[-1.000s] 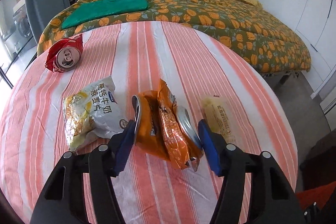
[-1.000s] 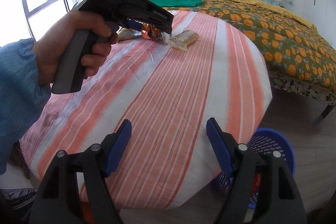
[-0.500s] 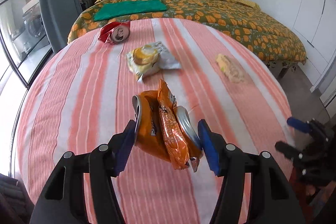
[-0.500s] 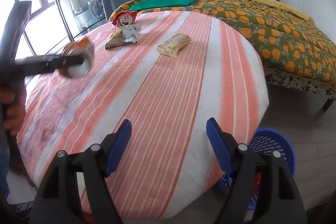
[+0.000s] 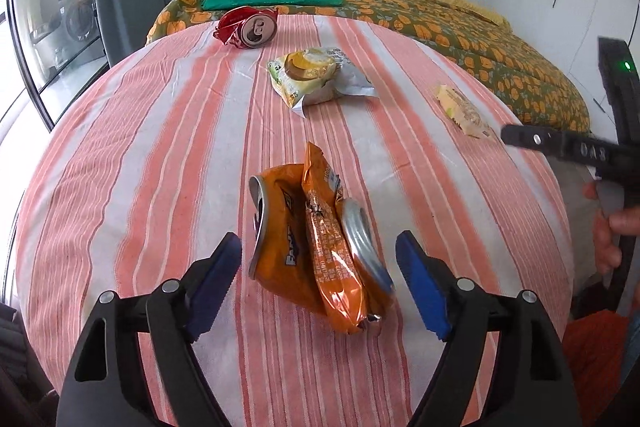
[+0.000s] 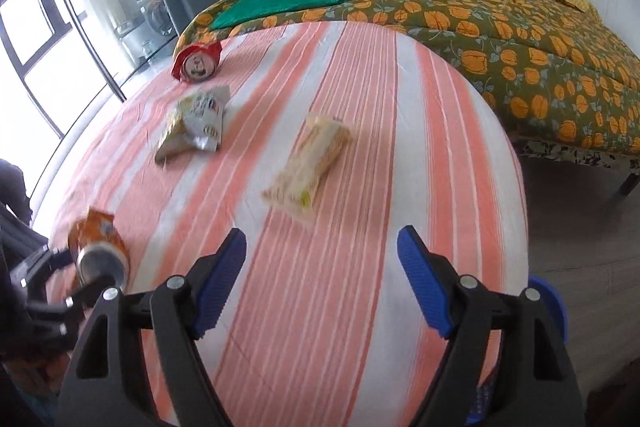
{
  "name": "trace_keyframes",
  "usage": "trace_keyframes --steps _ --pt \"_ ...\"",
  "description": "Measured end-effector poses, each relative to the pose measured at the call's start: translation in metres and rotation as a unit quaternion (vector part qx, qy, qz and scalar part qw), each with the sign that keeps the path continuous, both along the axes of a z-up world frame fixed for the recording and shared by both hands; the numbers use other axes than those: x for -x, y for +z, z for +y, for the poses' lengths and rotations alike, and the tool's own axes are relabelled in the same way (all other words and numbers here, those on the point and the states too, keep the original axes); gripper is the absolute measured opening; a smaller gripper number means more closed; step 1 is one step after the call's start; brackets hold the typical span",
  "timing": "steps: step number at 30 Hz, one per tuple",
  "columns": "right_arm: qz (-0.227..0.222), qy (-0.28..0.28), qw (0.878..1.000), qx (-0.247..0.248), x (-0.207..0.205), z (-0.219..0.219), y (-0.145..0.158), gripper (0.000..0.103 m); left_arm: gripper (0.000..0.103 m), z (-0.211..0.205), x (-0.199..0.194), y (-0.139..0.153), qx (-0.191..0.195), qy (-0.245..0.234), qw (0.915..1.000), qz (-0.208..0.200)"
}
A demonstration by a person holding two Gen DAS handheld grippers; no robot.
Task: Collect trash
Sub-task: 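Grasp the orange crushed can and wrapper with the left gripper while the right gripper grasps the cream snack bar, then lift can and snack bar and carry both over the blue wastebasket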
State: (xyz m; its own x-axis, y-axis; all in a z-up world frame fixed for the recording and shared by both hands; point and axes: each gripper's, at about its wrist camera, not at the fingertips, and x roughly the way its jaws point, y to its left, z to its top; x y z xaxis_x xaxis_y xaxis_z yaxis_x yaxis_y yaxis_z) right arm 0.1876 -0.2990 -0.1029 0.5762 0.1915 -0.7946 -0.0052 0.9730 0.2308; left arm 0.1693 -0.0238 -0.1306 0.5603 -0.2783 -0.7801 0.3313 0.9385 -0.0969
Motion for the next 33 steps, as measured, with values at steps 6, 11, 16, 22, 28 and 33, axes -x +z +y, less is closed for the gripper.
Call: trace_keyframes --steps 6,11,16,22,28,33 --pt "0.054 -0.018 0.998 -0.021 -0.062 0.011 -0.008 0.077 0.082 0.002 -0.005 -0.001 0.002 0.009 0.9999 0.006" --pt "0.085 -0.012 0.996 0.015 -0.080 0.020 -0.016 0.049 0.082 0.001 -0.008 -0.003 0.001 0.010 0.9999 0.012" --pt "0.073 0.001 0.997 0.017 -0.066 0.015 -0.012 0.019 0.077 0.000 -0.009 -0.003 0.002 0.012 0.9999 0.010" --pt "0.037 0.050 0.998 0.022 -0.024 0.027 0.003 0.018 0.062 -0.005 -0.006 -0.004 -0.008 0.012 0.9999 0.004" --pt "0.022 0.081 0.996 0.011 0.016 0.036 0.006 0.018 0.060 -0.012 0.004 0.003 -0.021 0.011 0.9996 -0.015" --pt "0.016 0.092 0.996 0.004 0.036 0.041 0.007 0.018 0.059 -0.018 0.010 0.013 -0.032 0.007 0.9989 -0.034"
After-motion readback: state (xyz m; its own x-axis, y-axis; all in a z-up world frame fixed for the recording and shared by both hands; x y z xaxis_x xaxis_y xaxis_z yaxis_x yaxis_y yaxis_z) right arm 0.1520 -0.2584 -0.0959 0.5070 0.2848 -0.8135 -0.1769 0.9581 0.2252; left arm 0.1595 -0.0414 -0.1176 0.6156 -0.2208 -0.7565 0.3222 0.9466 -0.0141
